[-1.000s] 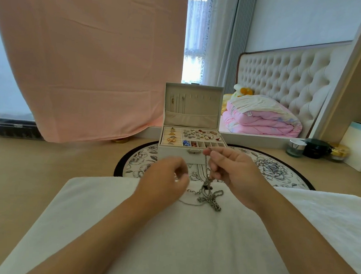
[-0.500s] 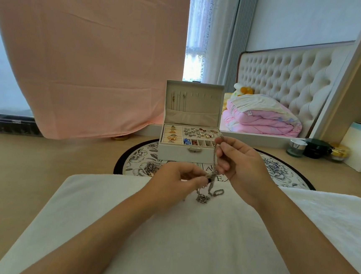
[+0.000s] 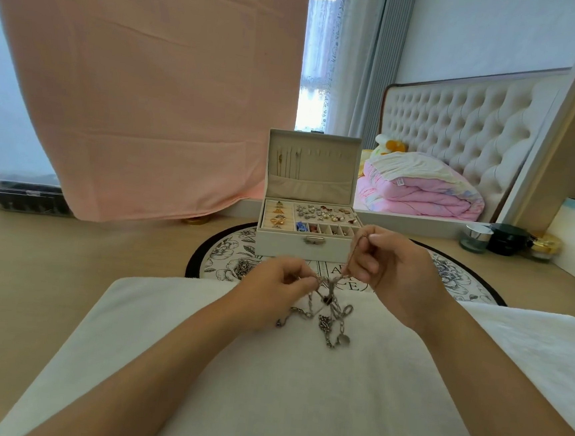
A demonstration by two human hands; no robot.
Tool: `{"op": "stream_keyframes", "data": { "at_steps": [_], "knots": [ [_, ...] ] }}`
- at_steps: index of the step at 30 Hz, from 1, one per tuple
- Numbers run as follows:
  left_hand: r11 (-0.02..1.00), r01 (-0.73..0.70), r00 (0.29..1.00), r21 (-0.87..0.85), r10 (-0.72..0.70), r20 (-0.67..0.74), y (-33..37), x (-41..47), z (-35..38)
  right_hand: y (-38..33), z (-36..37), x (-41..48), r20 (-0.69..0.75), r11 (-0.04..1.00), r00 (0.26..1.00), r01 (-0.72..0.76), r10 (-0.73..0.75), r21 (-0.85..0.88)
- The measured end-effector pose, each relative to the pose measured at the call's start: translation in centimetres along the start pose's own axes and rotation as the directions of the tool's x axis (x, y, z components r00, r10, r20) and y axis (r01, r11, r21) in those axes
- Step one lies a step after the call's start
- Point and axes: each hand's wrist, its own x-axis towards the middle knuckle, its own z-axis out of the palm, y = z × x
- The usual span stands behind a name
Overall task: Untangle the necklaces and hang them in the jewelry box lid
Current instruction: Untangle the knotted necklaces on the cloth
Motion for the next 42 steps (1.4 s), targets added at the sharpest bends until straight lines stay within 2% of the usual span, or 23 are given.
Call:
{"op": "stream_keyframes", "data": {
  "at_steps": [4,8,9,11,13,16,19,21,23,25,26,28,30,32,35,37,39,40,42],
  "knots": [
    [0.976,0.054,0.995,-0.211,-0.070,-0.067,0.2,0.1,-0.5,0.1,-0.4,-0.4,-0.023,0.953,0.999,0.038,-0.047,-0.299],
    [0.925,0.149,0.988,-0.349,-0.155,0.011,0.8,-0.1,0.2,0.6,0.5,-0.6,0.020,0.874,1.000,0.008,0.002,-0.485],
    [0.944,0.146,0.988,-0.296,-0.153,-0.002,0.7,-0.1,0.2,0.6,0.6,-0.6,0.015,0.861,1.000,0.003,0.006,-0.508],
    [0.997,0.063,0.994,-0.041,-0.066,-0.086,0.3,-0.1,-0.3,0.3,0.6,-0.7,0.001,0.858,1.000,0.019,-0.021,-0.513],
    [0.977,-0.020,0.990,0.214,0.049,-0.133,-0.2,-0.1,-1.4,-0.3,0.1,-0.9,0.024,0.835,0.997,0.071,-0.069,-0.545],
    [0.905,-0.063,0.981,0.421,0.133,-0.140,-0.2,-0.2,-2.8,-0.4,-0.5,-1.1,0.098,0.683,0.993,0.112,-0.059,-0.722],
    [0.851,-0.084,0.980,0.519,0.164,-0.111,0.2,-0.4,-3.0,0.1,-0.2,-1.2,0.048,0.525,0.997,0.013,0.053,-0.851],
    [0.870,-0.076,0.983,0.487,0.148,-0.112,0.0,-0.4,-3.1,0.3,0.1,-1.2,0.012,0.440,0.996,-0.029,0.090,-0.897],
    [0.943,-0.067,0.990,0.325,0.104,-0.098,-0.4,-0.3,-3.3,0.4,0.4,-1.3,0.001,0.359,0.994,-0.038,0.106,-0.933],
    [0.993,-0.052,0.998,0.106,0.054,-0.013,-0.4,-0.4,-3.7,0.4,0.5,-1.4,-0.002,0.311,0.990,-0.045,0.139,-0.949],
    [0.998,-0.026,0.997,0.061,0.022,0.069,-0.2,-0.5,-3.9,0.3,0.5,-1.4,-0.003,0.297,0.986,-0.053,0.168,-0.953],
    [0.987,0.038,0.963,0.153,-0.076,0.257,0.1,-0.8,-4.3,0.1,0.5,-1.6,-0.005,0.301,0.969,-0.081,0.247,-0.950],
    [0.945,0.091,0.900,0.315,-0.214,0.381,0.7,-1.3,-4.4,-0.2,0.7,-1.9,-0.004,0.365,0.935,-0.142,0.355,-0.920],
    [0.923,0.133,0.848,0.362,-0.295,0.440,1.2,-1.6,-4.2,-0.7,0.8,-2.3,0.010,0.413,0.877,-0.216,0.480,-0.884],
    [0.893,0.079,0.855,0.442,-0.289,0.430,1.5,-1.8,-4.5,-1.3,0.6,-2.5,0.067,0.433,0.824,-0.224,0.562,-0.873],
    [0.879,0.026,0.879,0.476,-0.247,0.407,1.4,-1.7,-4.5,-1.3,0.5,-2.4,0.113,0.485,0.837,-0.195,0.535,-0.852],
    [0.864,-0.051,0.933,0.501,-0.138,0.333,0.8,-1.1,-3.7,-1.0,0.7,-2.1,0.086,0.566,0.906,-0.182,0.414,-0.804],
    [0.838,-0.098,0.959,0.537,-0.064,0.276,0.3,-0.7,-3.1,-0.7,0.7,-1.8,0.035,0.573,0.940,-0.176,0.338,-0.800],
    [0.783,-0.164,0.977,0.600,0.046,0.208,-0.8,0.0,-1.9,0.1,0.6,-1.3,-0.065,0.497,0.969,-0.179,0.239,-0.849]
  ]
}}
